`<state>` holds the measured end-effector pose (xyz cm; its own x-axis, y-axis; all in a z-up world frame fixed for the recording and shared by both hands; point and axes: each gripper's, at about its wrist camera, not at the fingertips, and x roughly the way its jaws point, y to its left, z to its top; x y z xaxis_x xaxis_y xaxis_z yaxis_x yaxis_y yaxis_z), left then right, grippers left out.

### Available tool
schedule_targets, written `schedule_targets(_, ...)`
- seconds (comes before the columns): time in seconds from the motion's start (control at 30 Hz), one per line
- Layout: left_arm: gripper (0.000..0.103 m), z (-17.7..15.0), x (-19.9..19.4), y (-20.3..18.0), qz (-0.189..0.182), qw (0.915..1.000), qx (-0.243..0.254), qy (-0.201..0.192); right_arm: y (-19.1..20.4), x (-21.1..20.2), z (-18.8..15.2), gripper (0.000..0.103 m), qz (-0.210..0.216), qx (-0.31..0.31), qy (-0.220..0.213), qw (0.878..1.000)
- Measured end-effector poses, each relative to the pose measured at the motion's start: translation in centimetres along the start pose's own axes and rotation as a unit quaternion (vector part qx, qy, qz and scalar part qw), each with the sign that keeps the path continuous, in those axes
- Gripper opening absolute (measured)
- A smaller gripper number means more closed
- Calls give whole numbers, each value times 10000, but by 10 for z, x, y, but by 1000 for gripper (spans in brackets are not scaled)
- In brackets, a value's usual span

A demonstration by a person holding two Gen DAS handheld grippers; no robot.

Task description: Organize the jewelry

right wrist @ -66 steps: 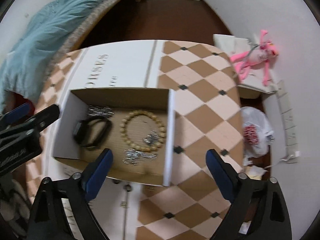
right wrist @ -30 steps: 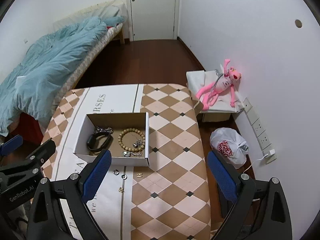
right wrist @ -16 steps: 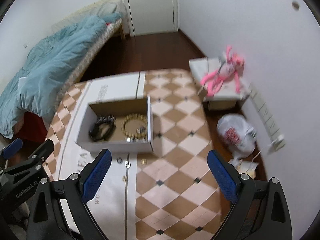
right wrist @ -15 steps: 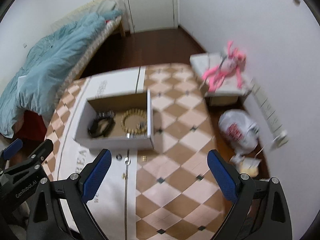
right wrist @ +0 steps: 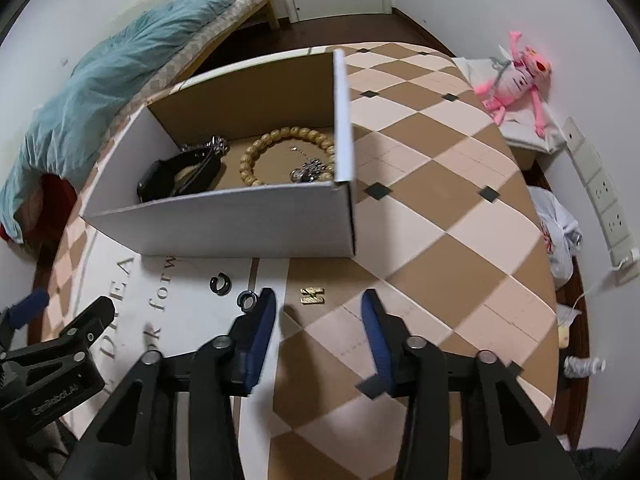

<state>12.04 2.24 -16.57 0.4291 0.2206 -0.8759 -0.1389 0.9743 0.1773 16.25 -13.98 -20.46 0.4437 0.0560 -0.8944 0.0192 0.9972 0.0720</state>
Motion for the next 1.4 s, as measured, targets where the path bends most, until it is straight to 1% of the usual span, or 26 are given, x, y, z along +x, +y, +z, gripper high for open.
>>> schedule_targets(0.07, 102, 1, 1, -2, -1, 10000, 36, -1, 7, 3, 0, 29, -159, -186, -39, 9997)
schedule_targets(0.1, 102, 1, 2, -3, -6, 10000, 52, -4, 9, 4, 0, 17, -245, -253, -63, 9994)
schedule_targets(0.13, 102, 1, 2, -4, -14, 10000, 67, -6, 11, 5, 0, 12, -344, -328, -76, 9988)
schedule_targets(0.27, 102, 3, 0, -9, -47, 9999, 128, -38, 15, 3, -1, 12, -439, -476, -114, 9978)
schedule_targets(0.4, 102, 0, -6, -19, -128, 9996, 233, -86, 6, -9, -5, 12, -400, -326, -157, 9985)
schedule_targets(0.47, 102, -2, -9, -25, -241, 9993, 277, -98, -2, -19, -7, 12, -381, -223, -197, 9988)
schedule_targets(0.53, 102, -5, -13, -33, -434, 9986, 299, -99, -14, -30, -10, 12, -384, -58, -243, 9989)
schedule_targets(0.57, 102, -7, -15, -39, -590, 9977, 312, -89, -21, -35, -13, 12, -401, 26, -254, 9989)
schedule_targets(0.6, 102, -9, -16, -45, -743, 9967, 325, -54, -27, -38, -15, 12, -415, 113, -262, 9987)
schedule_targets(0.7, 101, -15, -15, -62, -1039, 9937, 425, 57, -44, -47, -22, 12, -462, 371, -289, 9978)
schedule_targets(0.83, 100, -22, -18, -85, -1264, 9897, 670, 31, -59, -50, -31, 12, -531, 565, -275, 9966)
schedule_targets(0.9, 84, -23, -19, -94, -1298, 9887, 756, 12, -63, -50, -33, 12, -557, 607, -259, 9963)
schedule_targets(0.93, 81, -24, -19, -97, -1318, 9881, 790, 14, -65, -50, -34, 12, -565, 639, -249, 9960)
schedule_targets(1.0, 65, -25, -18, -103, -1357, 9872, 836, 41, -68, -49, -34, 12, -575, 678, -241, 9957)
schedule_targets(1.03, 61, -24, -17, -105, -1379, 9867, 853, 47, -69, -50, -34, 12, -572, 699, -245, 9956)
schedule_targets(1.07, 52, -23, -15, -104, -1394, 9865, 861, 59, -70, -50, -34, 12, -573, 707, -250, 9955)
schedule_targets(1.1, 47, -23, -14, -104, -1397, 9864, 866, 77, -70, -50, -33, 12, -578, 712, -263, 9954)
schedule_targets(1.13, 47, -23, -14, -105, -1406, 9861, 878, 97, -71, -50, -33, 12, -577, 723, -268, 9954)
schedule_targets(1.2, 36, -25, -14, -106, -1455, 9853, 890, 76, -71, -50, -33, 12, -587, 738, -271, 9952)
schedule_targets(1.33, 26, -25, -15, -106, -1480, 9846, 932, 45, -72, -48, -33, 12, -593, 781, -259, 9948)
schedule_targets(1.4, 19, -25, -16, -106, -1492, 9842, 952, 25, -71, -48, -34, 12, -593, 791, -254, 9948)
